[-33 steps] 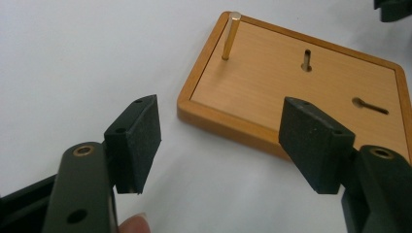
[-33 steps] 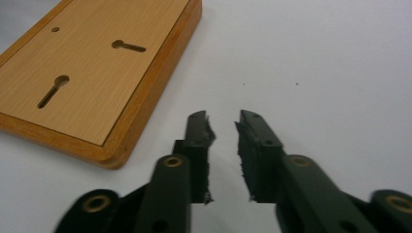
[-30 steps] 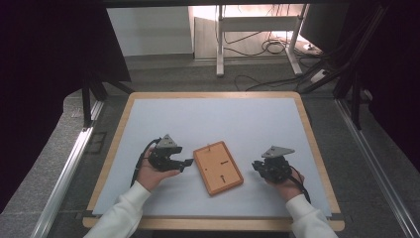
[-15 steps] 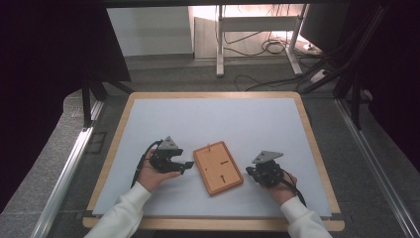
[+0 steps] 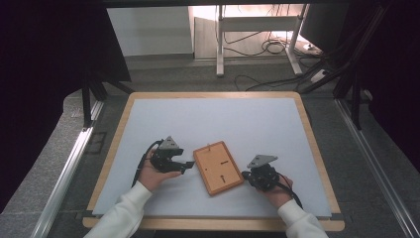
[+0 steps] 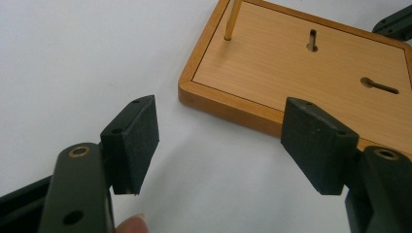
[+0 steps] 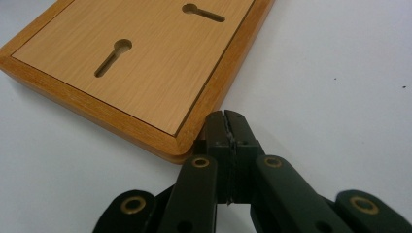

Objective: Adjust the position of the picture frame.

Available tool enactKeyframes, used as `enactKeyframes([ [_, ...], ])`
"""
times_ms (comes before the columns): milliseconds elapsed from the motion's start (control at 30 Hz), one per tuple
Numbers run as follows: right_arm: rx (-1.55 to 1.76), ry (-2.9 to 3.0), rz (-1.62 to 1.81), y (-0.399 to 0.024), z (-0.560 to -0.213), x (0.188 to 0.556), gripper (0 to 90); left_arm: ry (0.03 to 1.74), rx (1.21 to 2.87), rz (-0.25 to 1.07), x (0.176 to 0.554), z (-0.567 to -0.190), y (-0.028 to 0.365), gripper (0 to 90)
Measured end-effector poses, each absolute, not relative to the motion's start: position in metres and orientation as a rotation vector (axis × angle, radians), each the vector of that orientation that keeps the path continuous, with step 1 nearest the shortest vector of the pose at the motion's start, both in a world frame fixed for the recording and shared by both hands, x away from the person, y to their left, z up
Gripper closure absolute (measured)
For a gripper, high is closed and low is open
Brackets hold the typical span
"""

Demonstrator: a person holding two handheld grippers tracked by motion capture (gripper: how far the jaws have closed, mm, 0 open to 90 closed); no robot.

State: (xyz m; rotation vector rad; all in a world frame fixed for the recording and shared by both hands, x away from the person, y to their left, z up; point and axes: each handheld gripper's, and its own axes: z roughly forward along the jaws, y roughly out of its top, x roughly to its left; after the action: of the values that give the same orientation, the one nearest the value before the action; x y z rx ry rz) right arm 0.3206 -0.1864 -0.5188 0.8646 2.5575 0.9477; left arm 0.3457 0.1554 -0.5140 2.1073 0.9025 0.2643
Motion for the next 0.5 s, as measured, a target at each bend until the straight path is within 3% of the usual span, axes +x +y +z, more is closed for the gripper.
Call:
enactKeyframes([
  [500, 0.902, 2.580, 0.977, -0.183, -0.518, 0.309, 90.0, 0.905, 2.095, 0.260, 0.348, -0.513, 0.157, 29.8],
])
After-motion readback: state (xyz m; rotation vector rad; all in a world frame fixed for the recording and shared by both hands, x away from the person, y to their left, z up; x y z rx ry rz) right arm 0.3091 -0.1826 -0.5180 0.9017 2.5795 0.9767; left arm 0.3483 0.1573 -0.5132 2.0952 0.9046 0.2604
